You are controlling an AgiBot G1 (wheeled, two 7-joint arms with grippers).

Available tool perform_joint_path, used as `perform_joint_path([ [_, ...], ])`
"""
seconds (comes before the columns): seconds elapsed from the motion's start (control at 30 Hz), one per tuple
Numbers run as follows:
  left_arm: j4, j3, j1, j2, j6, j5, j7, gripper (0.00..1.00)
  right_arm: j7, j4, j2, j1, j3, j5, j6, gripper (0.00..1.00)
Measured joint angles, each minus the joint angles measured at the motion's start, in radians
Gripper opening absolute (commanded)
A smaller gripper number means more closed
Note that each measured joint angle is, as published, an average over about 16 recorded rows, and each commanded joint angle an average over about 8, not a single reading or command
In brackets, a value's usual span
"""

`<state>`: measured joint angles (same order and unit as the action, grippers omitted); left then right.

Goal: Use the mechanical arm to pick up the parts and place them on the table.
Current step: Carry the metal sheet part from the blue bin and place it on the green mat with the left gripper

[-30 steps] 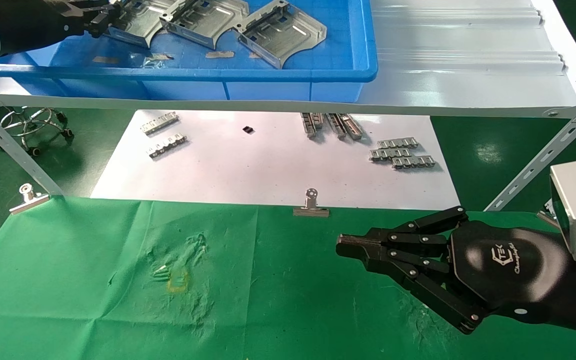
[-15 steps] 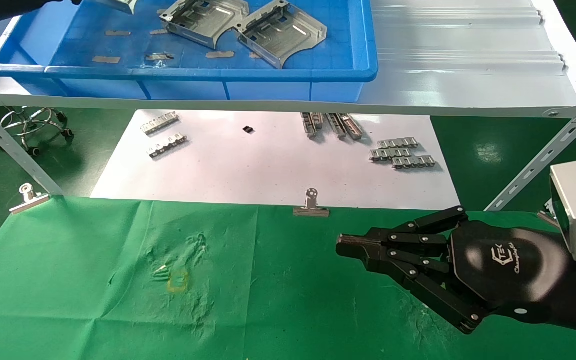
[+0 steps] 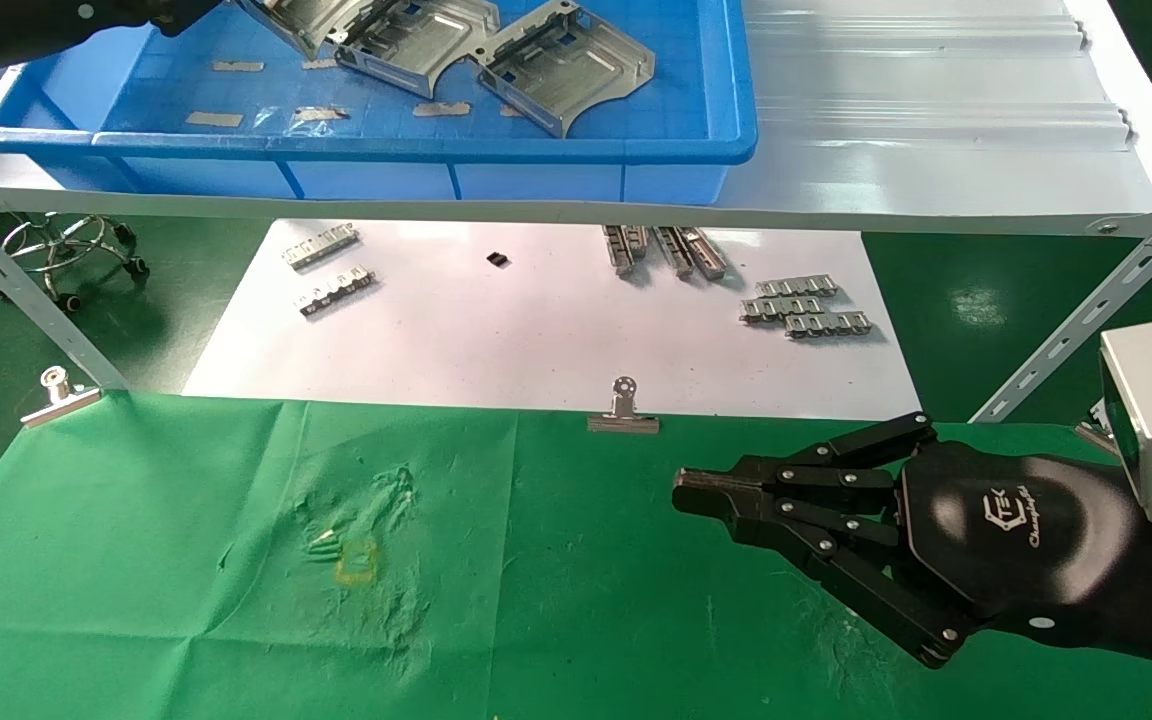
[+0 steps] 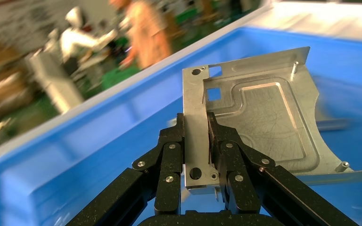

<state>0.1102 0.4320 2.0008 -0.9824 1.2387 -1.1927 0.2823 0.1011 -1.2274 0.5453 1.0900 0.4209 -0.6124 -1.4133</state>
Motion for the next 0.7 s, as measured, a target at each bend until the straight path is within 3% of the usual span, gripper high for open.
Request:
perform_joint_path([
  [0.33,0.106,0.005,-0.075,0.088,0.303,0.048,0.129,0.0,0.0,0.0,0.0,0.0,0.0,0.0,0.0,0.0],
  [0.7,0.335,0.096,-0.227,0.194,0.361,0.133,0.207,0.0,0.0,0.0,0.0,0.0,0.0,0.0,0.0,0.0],
])
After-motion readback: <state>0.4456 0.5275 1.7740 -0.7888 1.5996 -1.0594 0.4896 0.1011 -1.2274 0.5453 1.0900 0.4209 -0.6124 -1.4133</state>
